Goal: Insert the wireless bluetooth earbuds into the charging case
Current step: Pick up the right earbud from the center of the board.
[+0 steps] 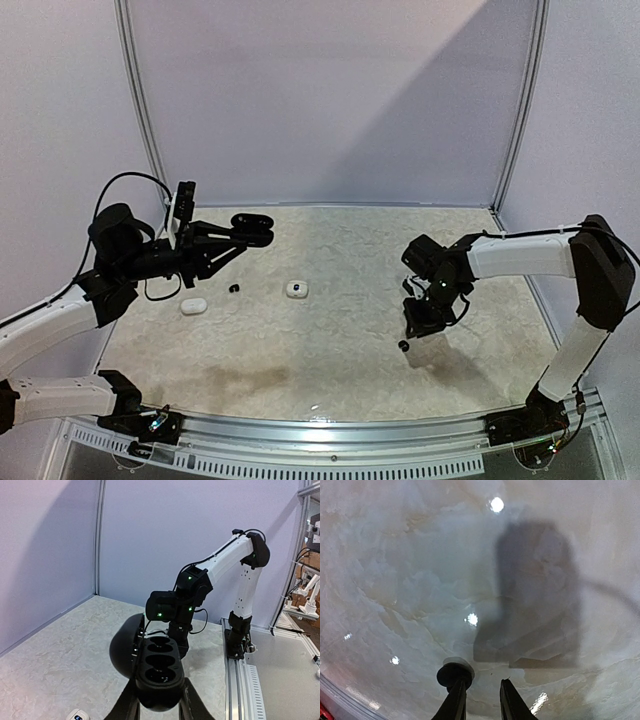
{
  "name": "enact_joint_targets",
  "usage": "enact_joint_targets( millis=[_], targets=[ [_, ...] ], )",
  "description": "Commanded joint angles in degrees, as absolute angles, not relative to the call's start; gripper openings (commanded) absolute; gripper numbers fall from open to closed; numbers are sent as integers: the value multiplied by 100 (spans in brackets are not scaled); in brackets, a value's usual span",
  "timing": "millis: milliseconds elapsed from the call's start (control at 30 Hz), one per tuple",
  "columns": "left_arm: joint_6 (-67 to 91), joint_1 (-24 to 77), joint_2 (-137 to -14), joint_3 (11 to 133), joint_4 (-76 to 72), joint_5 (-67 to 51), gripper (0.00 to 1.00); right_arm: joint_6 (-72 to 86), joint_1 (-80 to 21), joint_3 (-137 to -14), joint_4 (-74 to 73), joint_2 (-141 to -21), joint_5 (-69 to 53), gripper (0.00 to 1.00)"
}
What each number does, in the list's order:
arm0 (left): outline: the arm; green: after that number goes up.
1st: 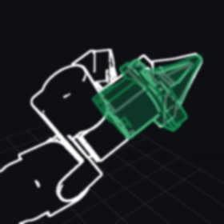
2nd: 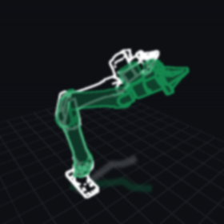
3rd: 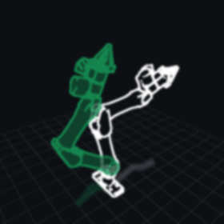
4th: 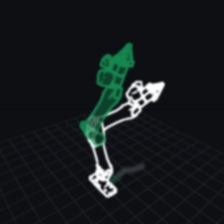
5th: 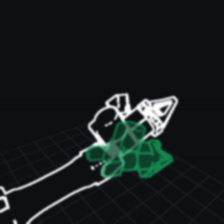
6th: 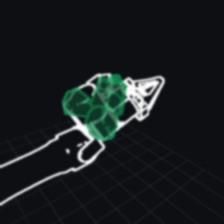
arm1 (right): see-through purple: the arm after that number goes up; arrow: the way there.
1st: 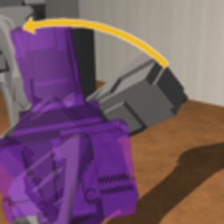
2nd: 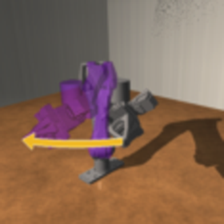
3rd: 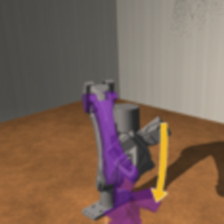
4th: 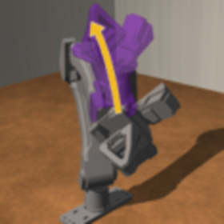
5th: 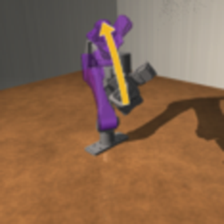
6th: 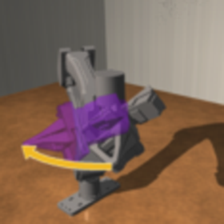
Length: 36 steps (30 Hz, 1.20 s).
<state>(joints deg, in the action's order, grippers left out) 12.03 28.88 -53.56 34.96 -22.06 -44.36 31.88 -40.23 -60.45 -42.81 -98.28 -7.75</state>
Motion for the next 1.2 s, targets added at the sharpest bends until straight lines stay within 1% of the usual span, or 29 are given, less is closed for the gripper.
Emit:
enact_joint_targets(
  millis=[0,400,767,900,1167],
  targets=[
    [1118,2914,-5317,3463,-2294,-4478,0,3286,-4075,-5875,-4225,-9776,-918,24],
    [1043,2914,-5336,3480,-2275,-4474,0,3362,-4292,-5835,-3973,-9987,-1098,24],
    [1012,2901,-5365,3499,-2258,-4503,0,3367,-4348,-5846,-4029,-10070,-908,21],
    [997,2900,-5353,3518,-2242,-4510,0,3362,-4400,-5850,-4016,-10124,-992,11],
    [963,2905,-5361,3516,-2232,-4514,0,3319,-4426,-6002,-4059,-10033,-1128,4]
  ],
)
